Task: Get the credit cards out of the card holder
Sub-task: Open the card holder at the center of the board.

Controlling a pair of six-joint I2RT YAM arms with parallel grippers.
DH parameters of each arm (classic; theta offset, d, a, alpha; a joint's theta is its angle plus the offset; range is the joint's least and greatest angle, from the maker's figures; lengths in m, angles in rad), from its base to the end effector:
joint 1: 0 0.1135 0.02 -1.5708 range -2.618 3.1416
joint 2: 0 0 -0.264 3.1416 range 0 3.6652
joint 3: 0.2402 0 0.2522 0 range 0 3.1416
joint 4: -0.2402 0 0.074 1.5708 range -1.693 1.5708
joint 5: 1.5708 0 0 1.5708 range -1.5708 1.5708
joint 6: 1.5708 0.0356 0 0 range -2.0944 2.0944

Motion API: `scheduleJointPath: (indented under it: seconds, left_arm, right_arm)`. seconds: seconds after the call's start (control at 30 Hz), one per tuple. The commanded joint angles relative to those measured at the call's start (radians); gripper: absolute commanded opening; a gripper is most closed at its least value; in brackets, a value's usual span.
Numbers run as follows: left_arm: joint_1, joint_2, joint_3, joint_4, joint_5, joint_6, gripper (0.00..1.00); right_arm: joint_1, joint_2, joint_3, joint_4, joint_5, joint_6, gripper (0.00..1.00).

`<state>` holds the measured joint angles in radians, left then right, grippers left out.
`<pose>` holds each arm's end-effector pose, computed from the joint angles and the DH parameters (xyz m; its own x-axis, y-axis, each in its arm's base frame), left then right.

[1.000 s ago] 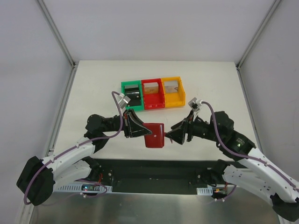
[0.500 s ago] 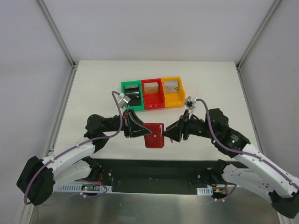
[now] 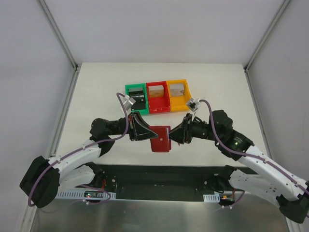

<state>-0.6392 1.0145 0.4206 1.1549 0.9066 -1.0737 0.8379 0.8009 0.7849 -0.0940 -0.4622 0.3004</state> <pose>0.1425 -0.1409 0.3014 -0.5899 -0.2366 -0.7720 0.8059 -0.2327 -0.5445 0.1135 0.1499 0.3475 -0.3548 0.0018 -0.9350 -0.8970 0.2815 0.3409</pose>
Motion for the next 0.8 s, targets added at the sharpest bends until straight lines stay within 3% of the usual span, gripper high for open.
scheduleJointPath:
  seconds: [0.0,0.07,0.17,0.27,0.47,0.77]
  left_arm:
    - [0.010,0.010,0.023,0.118,0.003,-0.023,0.00]
    - [0.010,0.018,0.026,0.118,0.003,-0.022,0.00]
    - [0.010,0.030,0.035,0.109,0.009,-0.019,0.24]
    - [0.012,0.024,0.043,0.062,0.014,-0.006,0.39]
    - [0.012,-0.024,0.003,-0.012,-0.043,0.029,0.61]
    - [-0.007,0.048,-0.026,0.098,-0.040,-0.035,0.65]
  right_arm:
    - [-0.002,-0.005,0.004,0.126,-0.062,0.036,0.26]
    - [0.000,-0.005,0.005,0.129,-0.078,0.037,0.17]
    - [-0.002,-0.012,0.008,0.129,-0.079,0.042,0.01]
    - [-0.002,-0.028,0.034,0.056,-0.053,0.020,0.01]
    - [-0.002,0.001,0.169,-0.254,0.056,-0.089,0.01]
    - [0.001,0.047,0.214,-0.331,0.114,-0.072,0.00]
